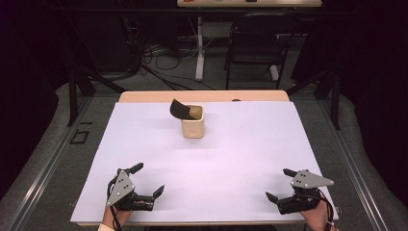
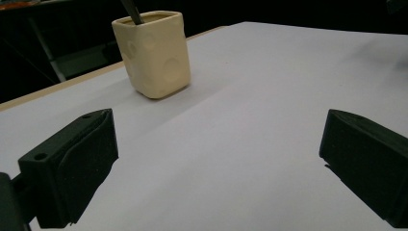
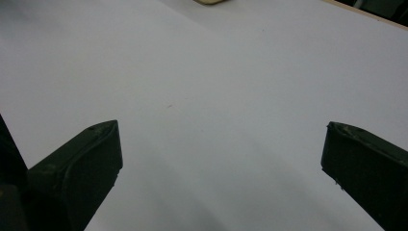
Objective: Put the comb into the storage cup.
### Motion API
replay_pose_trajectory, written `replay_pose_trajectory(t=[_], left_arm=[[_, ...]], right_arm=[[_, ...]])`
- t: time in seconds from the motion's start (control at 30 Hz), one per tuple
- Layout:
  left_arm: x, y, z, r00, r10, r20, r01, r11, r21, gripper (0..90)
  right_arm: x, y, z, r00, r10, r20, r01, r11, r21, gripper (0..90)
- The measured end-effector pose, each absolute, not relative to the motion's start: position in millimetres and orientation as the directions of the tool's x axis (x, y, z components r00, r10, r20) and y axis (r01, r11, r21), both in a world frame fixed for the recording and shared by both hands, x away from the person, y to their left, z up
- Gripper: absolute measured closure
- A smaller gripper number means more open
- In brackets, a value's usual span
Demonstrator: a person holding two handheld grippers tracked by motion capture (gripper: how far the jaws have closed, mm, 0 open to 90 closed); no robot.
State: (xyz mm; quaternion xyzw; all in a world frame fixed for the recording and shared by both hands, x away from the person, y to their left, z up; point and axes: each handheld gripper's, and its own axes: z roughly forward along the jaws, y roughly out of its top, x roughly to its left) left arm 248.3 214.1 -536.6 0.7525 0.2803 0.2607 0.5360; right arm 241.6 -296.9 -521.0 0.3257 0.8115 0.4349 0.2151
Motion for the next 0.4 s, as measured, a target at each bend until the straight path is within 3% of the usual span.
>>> replay_pose_trajectory(t=[0.4], left_arm=[[249.1, 214.4, -536.0, 0.709, 0.698, 0.100, 0.138, -0.276, 0.951, 0.0]], right_arm=[[240.5, -298.9, -519.8, -0.704, 0.707, -0.072, 0.329, 0.414, 0.849, 0.0]])
